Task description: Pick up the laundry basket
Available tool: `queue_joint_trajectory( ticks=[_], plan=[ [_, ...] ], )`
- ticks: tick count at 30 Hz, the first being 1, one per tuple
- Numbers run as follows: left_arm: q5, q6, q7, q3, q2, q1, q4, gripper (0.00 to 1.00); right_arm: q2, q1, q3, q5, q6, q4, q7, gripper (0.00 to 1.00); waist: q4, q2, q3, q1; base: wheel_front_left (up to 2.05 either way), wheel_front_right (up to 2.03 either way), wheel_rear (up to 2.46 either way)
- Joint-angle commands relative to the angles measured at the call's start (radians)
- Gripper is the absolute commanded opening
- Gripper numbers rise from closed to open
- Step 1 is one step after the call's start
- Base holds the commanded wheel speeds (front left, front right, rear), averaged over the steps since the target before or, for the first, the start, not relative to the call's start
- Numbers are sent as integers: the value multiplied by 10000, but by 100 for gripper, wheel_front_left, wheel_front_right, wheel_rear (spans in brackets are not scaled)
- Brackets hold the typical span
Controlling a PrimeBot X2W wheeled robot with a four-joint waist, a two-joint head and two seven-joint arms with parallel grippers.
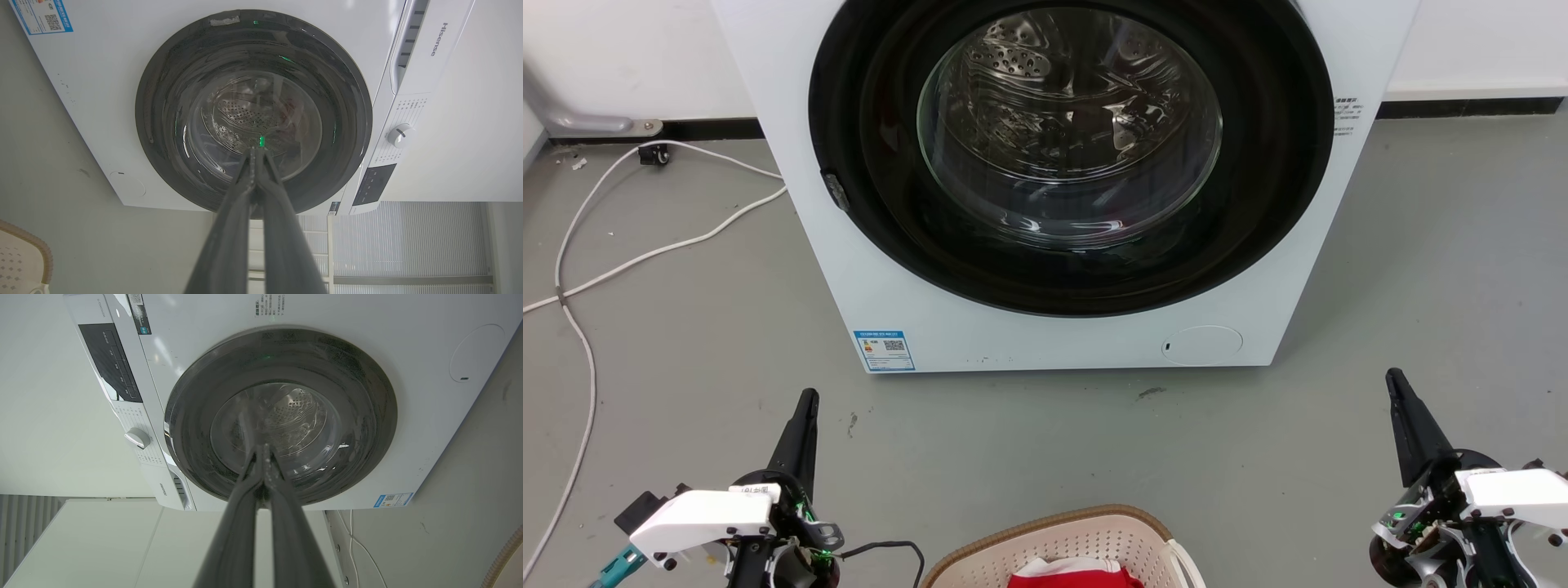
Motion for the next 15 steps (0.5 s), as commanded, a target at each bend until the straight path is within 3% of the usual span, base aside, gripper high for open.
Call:
queue_joint_trajectory(
  ticks=[1, 11, 12, 15],
  plan=[
    [35, -30, 65, 30, -8, -103, 11, 0, 32, -113, -13, -36, 0, 12, 35, 0, 0, 0, 0, 0, 0, 0, 0],
    [41, -30, 58, 41, -17, -104, 11, 0, 42, -115, -29, -49, 0, 13, 36, 0, 0, 0, 0, 0, 0, 0, 0],
    [12, 0, 24, 5, -10, 15, 30, 100, 12, 16, -13, -11, 0, 30, 26, 100, 0, 0, 0, 0, 0, 0, 0],
    [19, 3, -25, -63, -29, 60, 95, 100, 23, 85, 55, -38, 0, 85, -37, 100, -3, 0, 2, 0, 0, 0, 0]
  ],
)
